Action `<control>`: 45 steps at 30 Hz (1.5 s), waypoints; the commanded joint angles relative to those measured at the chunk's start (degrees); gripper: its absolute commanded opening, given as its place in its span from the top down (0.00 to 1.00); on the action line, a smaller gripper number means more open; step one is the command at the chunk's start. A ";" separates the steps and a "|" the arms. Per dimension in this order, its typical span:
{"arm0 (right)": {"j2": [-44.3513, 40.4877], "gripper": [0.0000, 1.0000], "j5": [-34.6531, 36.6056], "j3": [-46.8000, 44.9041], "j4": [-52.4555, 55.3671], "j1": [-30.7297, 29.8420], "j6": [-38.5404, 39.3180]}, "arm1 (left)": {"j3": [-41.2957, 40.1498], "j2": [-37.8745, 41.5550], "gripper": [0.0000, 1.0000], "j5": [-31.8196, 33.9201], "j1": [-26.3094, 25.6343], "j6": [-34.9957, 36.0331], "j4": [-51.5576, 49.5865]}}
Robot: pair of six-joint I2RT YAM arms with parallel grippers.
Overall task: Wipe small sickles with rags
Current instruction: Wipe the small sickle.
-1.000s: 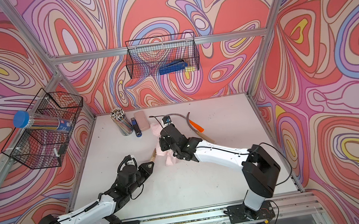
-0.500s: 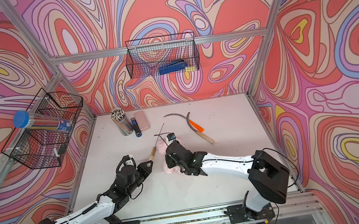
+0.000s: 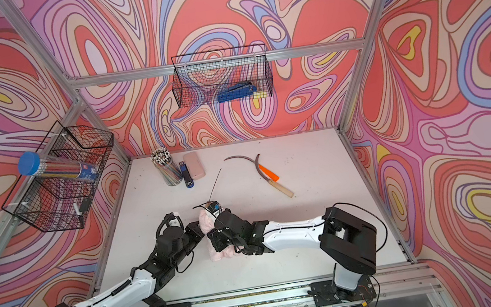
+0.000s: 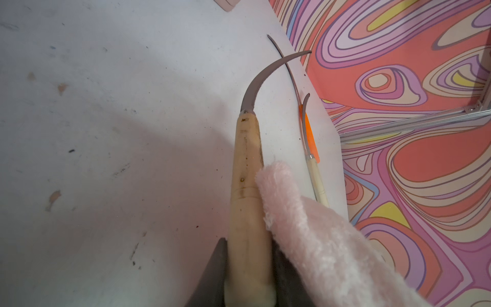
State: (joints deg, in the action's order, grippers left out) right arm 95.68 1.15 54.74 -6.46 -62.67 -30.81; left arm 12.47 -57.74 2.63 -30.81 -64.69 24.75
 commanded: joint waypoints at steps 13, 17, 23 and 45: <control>10.22 1.00 -4.17 5.53 -5.08 -0.96 4.25 | -2.98 9.76 1.00 -1.25 6.40 -0.81 -2.91; 11.05 1.00 -9.03 6.09 -8.54 -0.96 4.88 | -2.77 10.54 1.00 -1.97 6.55 -0.26 -3.58; 8.63 1.00 -10.32 2.66 -14.43 -1.22 5.52 | -2.54 7.85 1.00 -2.63 6.55 0.07 -2.33; 15.33 1.00 -7.46 6.32 -20.77 2.59 0.01 | -2.45 4.23 1.00 -12.74 6.63 -1.22 4.08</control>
State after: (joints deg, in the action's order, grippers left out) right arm 109.23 -7.94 58.08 -23.14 -61.87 -29.10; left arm 9.54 -53.06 -3.38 -23.24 -64.97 25.12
